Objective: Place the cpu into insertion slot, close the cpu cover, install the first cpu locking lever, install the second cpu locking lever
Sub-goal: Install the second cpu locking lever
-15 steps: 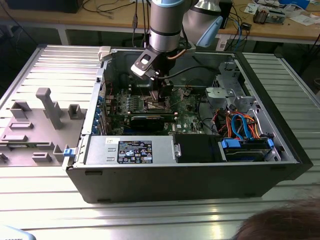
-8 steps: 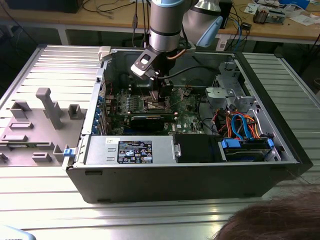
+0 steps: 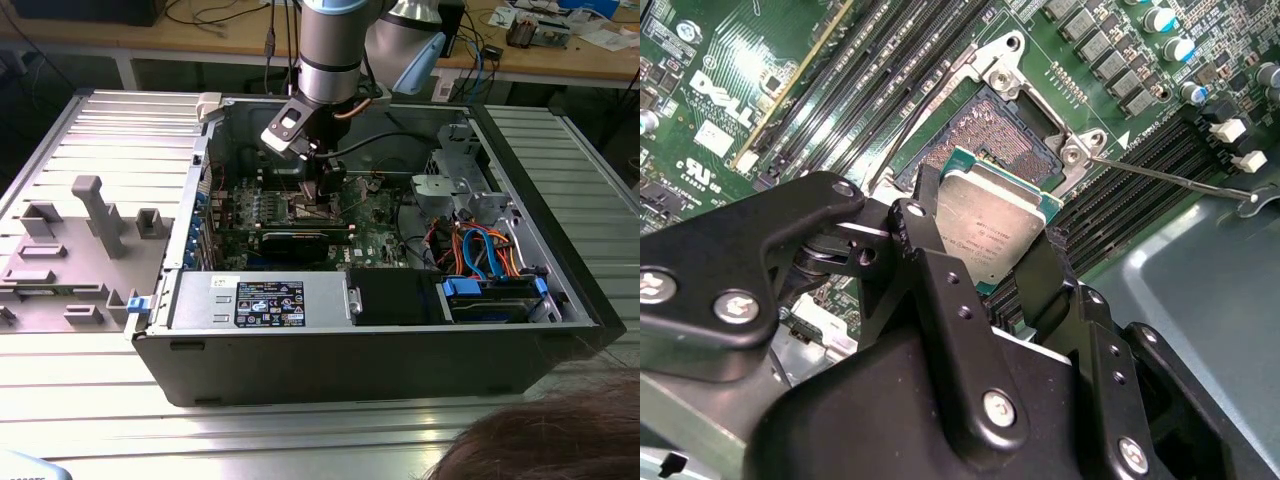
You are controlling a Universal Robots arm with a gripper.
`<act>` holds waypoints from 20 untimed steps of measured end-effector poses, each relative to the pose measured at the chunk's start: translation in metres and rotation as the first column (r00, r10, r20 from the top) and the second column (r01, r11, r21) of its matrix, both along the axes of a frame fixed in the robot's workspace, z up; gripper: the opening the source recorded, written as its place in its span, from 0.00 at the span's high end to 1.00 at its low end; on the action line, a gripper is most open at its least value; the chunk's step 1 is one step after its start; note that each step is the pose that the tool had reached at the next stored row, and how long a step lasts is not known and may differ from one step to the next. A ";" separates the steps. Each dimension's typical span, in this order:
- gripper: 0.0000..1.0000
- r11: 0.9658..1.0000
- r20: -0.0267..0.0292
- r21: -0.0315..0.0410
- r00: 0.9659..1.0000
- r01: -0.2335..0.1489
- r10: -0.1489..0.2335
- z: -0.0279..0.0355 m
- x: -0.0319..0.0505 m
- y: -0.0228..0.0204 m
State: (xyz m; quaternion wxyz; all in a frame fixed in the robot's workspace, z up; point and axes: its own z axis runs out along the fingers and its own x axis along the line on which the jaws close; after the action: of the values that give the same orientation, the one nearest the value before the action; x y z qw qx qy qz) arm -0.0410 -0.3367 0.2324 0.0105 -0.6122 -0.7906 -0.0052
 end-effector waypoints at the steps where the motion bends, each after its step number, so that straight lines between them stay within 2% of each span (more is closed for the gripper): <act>1: 0.45 1.000 0.000 0.000 1.000 0.001 -0.001 0.0000 0.0000 0.0000; 20: 0.45 1.000 0.000 0.000 1.000 0.013 -0.013 -0.0001 -0.0001 0.0000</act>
State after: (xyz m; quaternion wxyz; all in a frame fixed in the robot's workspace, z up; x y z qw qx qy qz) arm -0.0411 -0.3367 0.2323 0.0105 -0.6173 -0.7867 -0.0052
